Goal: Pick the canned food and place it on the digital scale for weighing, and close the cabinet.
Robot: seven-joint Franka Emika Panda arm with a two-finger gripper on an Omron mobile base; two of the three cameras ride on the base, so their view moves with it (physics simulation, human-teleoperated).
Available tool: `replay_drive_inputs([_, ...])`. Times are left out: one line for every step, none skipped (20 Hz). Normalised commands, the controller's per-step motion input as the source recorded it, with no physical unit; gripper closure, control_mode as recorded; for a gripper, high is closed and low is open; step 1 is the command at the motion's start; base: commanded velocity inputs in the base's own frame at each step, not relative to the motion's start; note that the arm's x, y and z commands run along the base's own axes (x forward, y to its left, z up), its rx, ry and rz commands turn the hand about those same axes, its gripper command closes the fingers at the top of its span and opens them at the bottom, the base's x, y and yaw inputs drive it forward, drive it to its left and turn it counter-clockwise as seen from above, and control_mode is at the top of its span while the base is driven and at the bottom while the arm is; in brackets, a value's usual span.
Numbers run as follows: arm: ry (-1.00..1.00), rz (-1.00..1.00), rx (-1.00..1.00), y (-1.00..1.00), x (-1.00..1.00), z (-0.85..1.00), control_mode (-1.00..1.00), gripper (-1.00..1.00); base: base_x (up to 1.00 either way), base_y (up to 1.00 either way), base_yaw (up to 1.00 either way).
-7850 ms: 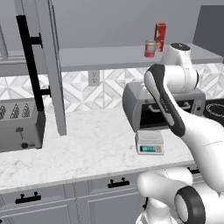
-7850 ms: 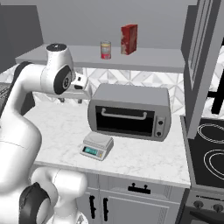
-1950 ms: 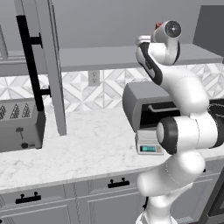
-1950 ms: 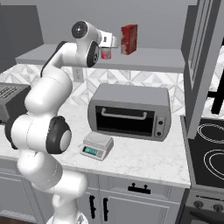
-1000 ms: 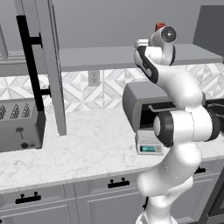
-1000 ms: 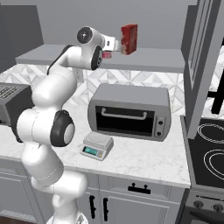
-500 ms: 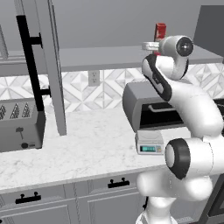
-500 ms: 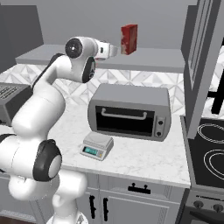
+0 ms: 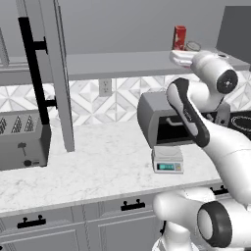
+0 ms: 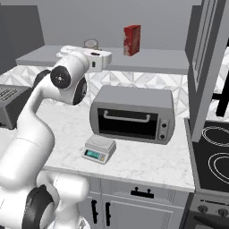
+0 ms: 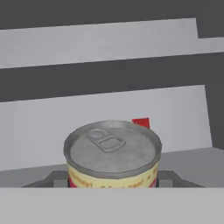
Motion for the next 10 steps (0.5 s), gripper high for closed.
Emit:
replay_drive_inputs([-0.15,0.16,-0.04,0.0,-1.0,0.22,-1.0,1.0,0.0,0.0,0.0])
replay_drive_inputs([-0.05,0.19,-0.03,0.0,-1.0,0.28,-1.0,1.0,0.0,0.0,0.0])
replay_drive_inputs([0.0,0.21,-0.01,0.0,-1.0,0.42,-1.0,1.0,0.0,0.0,0.0])
replay_drive_inputs([0.07,0.23,-0.07,0.0,-1.0,0.49,-1.0,1.0,0.0,0.0,0.0])
replay_drive_inputs([0.05,0.27,-0.08,0.0,-1.0,0.52,-1.0,1.0,0.0,0.0,0.0])
replay_drive_inputs([0.06,0.31,-0.08,0.0,-1.0,0.53,-1.0,1.0,0.0,0.0,0.0])
replay_drive_inputs([0.17,0.33,-0.08,0.0,-1.0,0.44,-1.0,1.0,0.0,0.0,0.0])
replay_drive_inputs([0.19,0.34,-0.08,0.0,-1.0,0.3,-1.0,1.0,0.0,0.0,0.0])
replay_drive_inputs([0.21,0.34,-0.08,-0.04,-1.0,0.0,-1.0,1.0,0.0,0.0,0.0])
replay_drive_inputs([0.17,0.33,-0.1,0.0,-1.0,0.0,-1.0,1.0,0.0,0.0,0.0])
